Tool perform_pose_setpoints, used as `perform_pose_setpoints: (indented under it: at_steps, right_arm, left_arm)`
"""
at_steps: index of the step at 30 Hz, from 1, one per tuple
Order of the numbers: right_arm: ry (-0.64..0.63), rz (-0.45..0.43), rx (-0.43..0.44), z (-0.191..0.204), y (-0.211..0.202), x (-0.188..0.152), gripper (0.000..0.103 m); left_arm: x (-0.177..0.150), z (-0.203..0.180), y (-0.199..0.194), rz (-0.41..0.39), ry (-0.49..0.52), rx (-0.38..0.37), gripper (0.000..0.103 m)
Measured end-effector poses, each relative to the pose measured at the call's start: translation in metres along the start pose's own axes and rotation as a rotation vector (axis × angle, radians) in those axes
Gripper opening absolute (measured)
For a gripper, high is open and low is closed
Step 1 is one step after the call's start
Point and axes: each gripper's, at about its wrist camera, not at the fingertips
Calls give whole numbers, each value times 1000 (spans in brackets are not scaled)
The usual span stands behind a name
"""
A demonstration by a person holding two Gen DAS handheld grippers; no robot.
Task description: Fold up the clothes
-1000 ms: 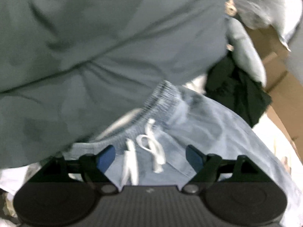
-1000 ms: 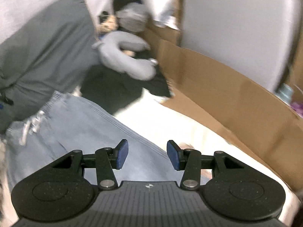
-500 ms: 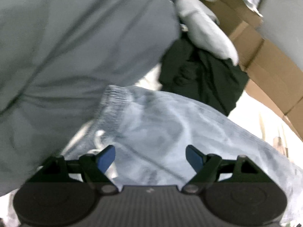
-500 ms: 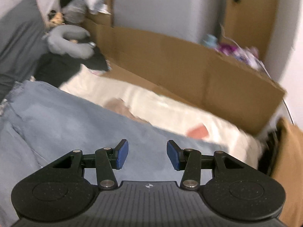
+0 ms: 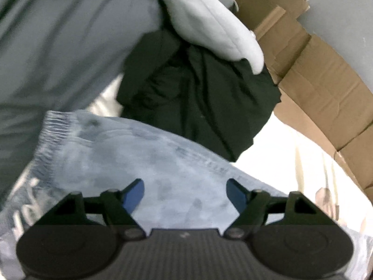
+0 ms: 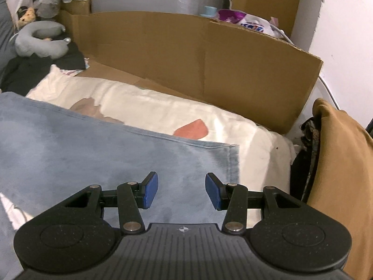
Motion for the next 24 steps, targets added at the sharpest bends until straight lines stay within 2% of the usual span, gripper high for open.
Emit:
perform_pose_setpoints:
  at_steps: [5, 8, 11, 18, 21, 24]
  right_arm:
    - [16, -2, -14, -18, 13, -1, 52]
    - [29, 6, -8, -27, 22, -4, 52]
    - [33, 6, -10, -35, 32, -5, 52]
    - [47, 0, -47, -52, 55, -5, 52]
    - [56, 0, -72, -60, 64, -5, 52]
    - [80, -2, -97, -67, 72, -6, 54]
  left_arm:
    - [9, -26, 22, 55, -73, -41, 73]
    - [13, -39, 33, 81, -95, -6, 61]
    - [15, -50, 43, 119, -148, -11, 51]
    - [10, -80, 61, 195, -184, -4, 50]
    - [7, -84, 71, 232, -224, 1, 59]
    - [3, -83, 81, 263, -286, -3, 60]
Point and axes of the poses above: each gripper's, at about its wrist camera, not at the fingertips, and y roughly the way its jaws point, z to its left, x to its top, and after that the axes turned 11 degrees about x, right-handed
